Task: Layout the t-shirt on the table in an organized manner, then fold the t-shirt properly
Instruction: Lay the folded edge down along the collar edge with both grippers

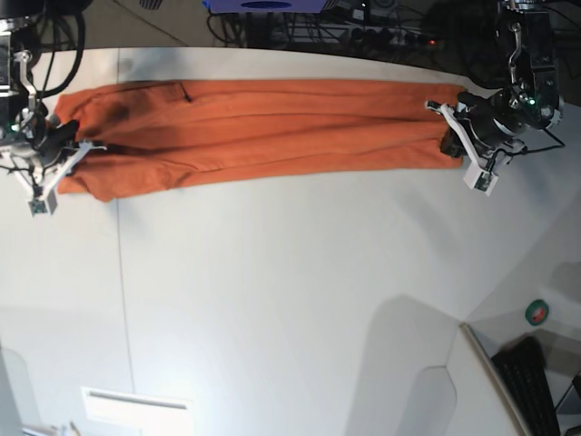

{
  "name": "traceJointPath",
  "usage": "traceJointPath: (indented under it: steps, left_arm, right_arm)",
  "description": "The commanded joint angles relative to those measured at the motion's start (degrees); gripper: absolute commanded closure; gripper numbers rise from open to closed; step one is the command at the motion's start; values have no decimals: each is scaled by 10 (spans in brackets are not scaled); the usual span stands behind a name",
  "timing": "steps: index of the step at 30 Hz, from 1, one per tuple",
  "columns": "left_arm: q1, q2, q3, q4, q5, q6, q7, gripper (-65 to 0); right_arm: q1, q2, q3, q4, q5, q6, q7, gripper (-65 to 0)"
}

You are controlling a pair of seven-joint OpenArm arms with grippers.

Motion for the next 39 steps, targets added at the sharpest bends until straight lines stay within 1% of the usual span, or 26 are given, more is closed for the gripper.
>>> traceJointPath:
  steps: [1,10,12,16,22,25,30,32,39]
  left_arm:
    - [0,-9,-4,9,-5,-1,-9,0]
    - [2,-16,-10,10,-1,-1,-9,0]
    - [0,-17,-12,11,-1,-1,-9,0]
    - [-2,-18,-8,10,1,-1,-9,0]
    - [2,-21,14,7,1,-1,-9,0]
    - [2,-21,14,6,1,-1,-9,0]
    - [2,-23,9,6,1,-1,-9,0]
    - [2,-32,14,6,1,-1,-9,0]
    - [10,-33,14,6,1,-1,-9,0]
  right_arm:
    - [1,8,5,11,1,-1,8,0]
    - [-7,11,7,16,1,-1,8,0]
    - [-8,11,16,21,1,-2,7,0]
    - [-3,12,34,22,1,-2,-21,0]
    - [1,10,30,22,1,-2,-25,0]
    - [0,10,32,22,1,-2,-25,0]
    - [0,11,34,23,1,-2,-47,0]
    - [-3,11,34,23,1,-2,-47,0]
    - [-12,9,33,22,1,-2,-46,0]
